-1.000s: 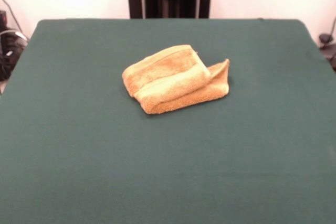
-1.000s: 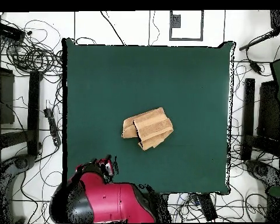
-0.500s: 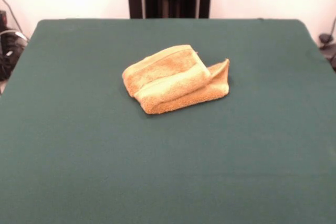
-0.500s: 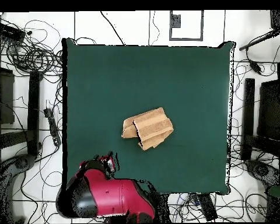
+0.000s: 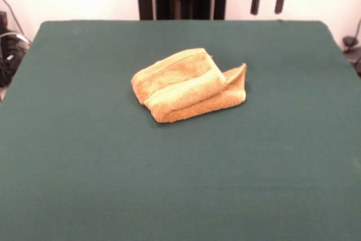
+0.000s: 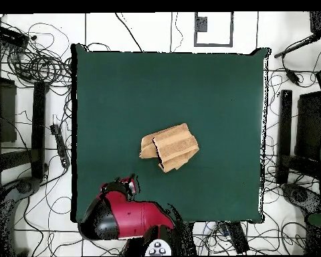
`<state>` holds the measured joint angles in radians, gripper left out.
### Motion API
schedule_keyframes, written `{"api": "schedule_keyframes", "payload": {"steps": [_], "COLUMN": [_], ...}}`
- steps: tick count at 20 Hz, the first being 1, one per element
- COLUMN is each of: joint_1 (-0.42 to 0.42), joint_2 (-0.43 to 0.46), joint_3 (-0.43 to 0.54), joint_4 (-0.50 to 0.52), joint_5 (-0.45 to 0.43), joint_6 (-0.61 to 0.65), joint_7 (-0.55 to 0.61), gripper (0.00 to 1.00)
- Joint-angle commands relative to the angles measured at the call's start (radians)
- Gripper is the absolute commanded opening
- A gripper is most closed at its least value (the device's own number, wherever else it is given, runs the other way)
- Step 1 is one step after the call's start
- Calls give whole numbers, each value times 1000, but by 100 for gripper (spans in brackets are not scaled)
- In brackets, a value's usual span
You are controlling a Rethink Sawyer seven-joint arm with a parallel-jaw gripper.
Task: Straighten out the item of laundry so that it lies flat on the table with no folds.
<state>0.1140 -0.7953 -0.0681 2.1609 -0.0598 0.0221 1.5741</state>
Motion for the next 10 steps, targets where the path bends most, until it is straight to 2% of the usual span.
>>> {"api": "schedule_keyframes", "payload": {"steps": [1, 10], "joint_1": [5, -7], "joint_2": [150, 287], "joint_3": [17, 5], "joint_4": [-74, -173], "joint_5": [58, 65], "joint_6": [-64, -115], "joint_7": [224, 211], "gripper": [100, 100]}}
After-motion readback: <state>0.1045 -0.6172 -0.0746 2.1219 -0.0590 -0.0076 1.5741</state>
